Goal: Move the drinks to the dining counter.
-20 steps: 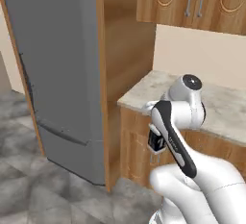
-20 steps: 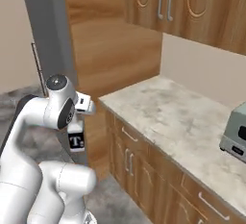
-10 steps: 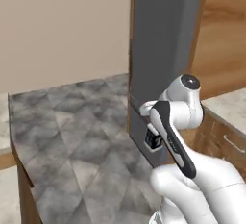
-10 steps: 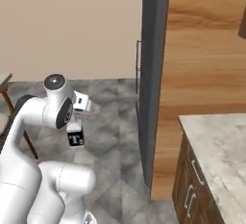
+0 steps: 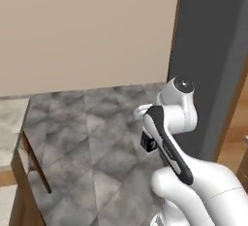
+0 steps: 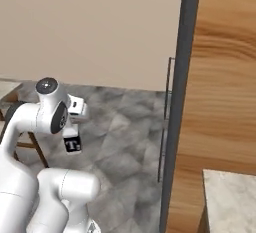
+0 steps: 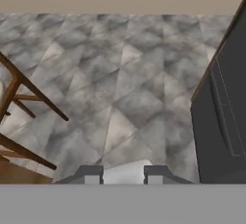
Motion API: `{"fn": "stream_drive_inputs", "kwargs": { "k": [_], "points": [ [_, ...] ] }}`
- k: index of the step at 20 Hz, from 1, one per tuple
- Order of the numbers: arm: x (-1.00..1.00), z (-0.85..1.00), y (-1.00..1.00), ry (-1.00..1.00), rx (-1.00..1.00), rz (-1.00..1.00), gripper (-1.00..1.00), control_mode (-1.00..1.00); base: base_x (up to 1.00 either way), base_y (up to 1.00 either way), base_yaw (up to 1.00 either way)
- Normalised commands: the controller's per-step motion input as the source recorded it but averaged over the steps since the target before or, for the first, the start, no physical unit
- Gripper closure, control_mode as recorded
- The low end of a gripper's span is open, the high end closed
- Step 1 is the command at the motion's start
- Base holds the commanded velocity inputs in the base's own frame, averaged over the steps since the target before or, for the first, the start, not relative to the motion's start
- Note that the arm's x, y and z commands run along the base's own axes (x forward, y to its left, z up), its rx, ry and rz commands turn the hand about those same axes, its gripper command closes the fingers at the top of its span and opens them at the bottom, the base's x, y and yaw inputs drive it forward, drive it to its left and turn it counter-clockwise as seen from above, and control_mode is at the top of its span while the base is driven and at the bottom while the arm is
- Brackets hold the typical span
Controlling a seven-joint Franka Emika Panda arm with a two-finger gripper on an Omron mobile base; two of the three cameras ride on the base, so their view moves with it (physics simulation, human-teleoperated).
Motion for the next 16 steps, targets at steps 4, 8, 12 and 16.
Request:
{"fn": "stream_drive_inputs", "kwargs": {
  "k": [4,8,12,16],
  "points": [
    [0.0,0.0,0.0,0.0,0.0,0.0,1.0,1.0,0.89,-0.28,0.07],
    [0.0,0.0,0.0,0.0,0.0,0.0,1.0,1.0,1.0,0.29,0.13],
    [0.0,0.0,0.0,0.0,0.0,0.0,1.0,1.0,1.0,0.32,0.23],
    [0.0,0.0,0.0,0.0,0.0,0.0,1.0,1.0,0.99,0.27,0.34]
  ]
}}
